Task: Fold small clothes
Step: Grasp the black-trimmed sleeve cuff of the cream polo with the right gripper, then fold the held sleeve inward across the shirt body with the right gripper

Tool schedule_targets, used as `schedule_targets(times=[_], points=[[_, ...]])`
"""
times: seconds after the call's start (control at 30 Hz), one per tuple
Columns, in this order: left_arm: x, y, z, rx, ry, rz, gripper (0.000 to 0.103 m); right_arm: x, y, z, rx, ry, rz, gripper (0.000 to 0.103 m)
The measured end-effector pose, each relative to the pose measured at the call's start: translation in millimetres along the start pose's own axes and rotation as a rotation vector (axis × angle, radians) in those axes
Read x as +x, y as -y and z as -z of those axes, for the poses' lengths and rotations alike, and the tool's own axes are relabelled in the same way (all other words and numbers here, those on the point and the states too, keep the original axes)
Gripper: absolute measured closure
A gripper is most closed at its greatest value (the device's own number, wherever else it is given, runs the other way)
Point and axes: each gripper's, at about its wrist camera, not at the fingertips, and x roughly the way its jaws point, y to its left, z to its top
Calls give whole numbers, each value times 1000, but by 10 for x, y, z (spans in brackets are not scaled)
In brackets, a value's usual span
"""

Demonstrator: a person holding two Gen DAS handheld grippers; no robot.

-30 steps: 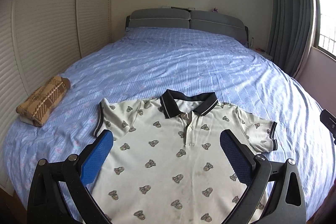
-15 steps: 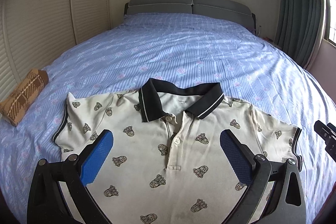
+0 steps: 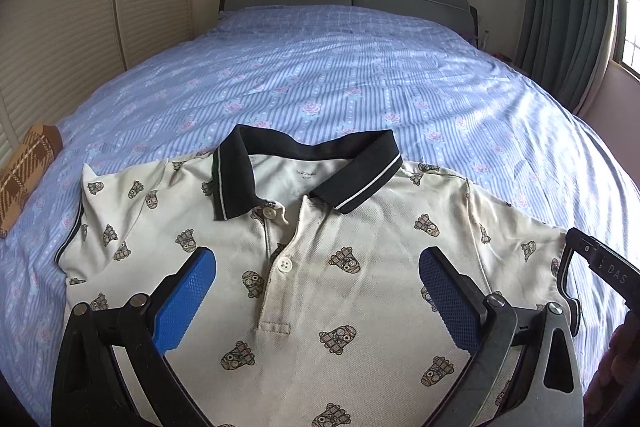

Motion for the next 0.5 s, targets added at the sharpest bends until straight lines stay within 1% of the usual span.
schedule_targets(times=[0.13,0.17,0.2,0.23,0.27,0.3,0.4,0.5], points=[[41,-42,19,-8,-16,0,0,164,143,18,40,-37,-48,57],[51,-61,26,-12,-22,-1,0,196,159,22,52,-43,-65,65],[56,-86,34,-16,-26,-2,0,213,173,29,65,-48,-90,77],[58,-108,39,-19,-28,-3,0,209,179,39,74,-47,-111,83],[55,-133,44,-23,-30,-5,0,191,168,47,75,-40,-118,86],[53,-160,46,-29,-32,-7,0,166,150,53,67,-32,-117,92],[23,-229,44,-43,-36,-9,0,28,106,52,61,-3,-123,95],[-45,-270,20,-40,-22,-10,0,-169,16,23,49,33,-139,97]])
